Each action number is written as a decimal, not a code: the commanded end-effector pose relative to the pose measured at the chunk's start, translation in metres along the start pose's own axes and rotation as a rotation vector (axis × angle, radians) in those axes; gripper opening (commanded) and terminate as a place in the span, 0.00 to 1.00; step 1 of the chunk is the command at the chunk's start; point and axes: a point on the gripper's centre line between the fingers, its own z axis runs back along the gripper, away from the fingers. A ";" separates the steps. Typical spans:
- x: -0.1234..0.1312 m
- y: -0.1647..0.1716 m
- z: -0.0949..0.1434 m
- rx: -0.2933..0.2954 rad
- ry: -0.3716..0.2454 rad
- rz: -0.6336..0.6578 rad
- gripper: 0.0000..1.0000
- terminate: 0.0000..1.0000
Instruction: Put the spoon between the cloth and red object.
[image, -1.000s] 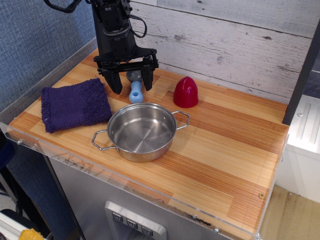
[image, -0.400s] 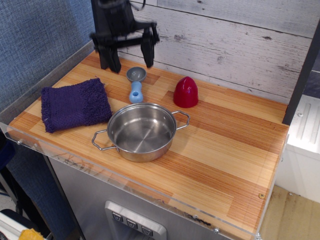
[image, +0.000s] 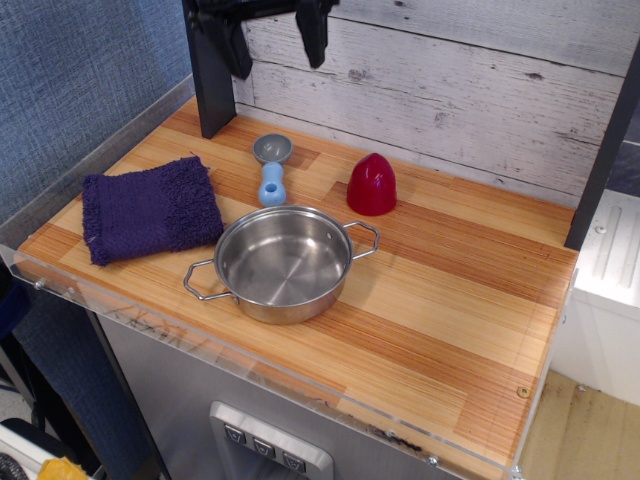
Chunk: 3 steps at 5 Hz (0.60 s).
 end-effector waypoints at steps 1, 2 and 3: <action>-0.016 -0.009 0.027 -0.008 -0.062 -0.098 1.00 0.00; -0.016 -0.009 0.027 -0.008 -0.062 -0.098 1.00 0.00; -0.016 -0.009 0.027 -0.008 -0.062 -0.098 1.00 1.00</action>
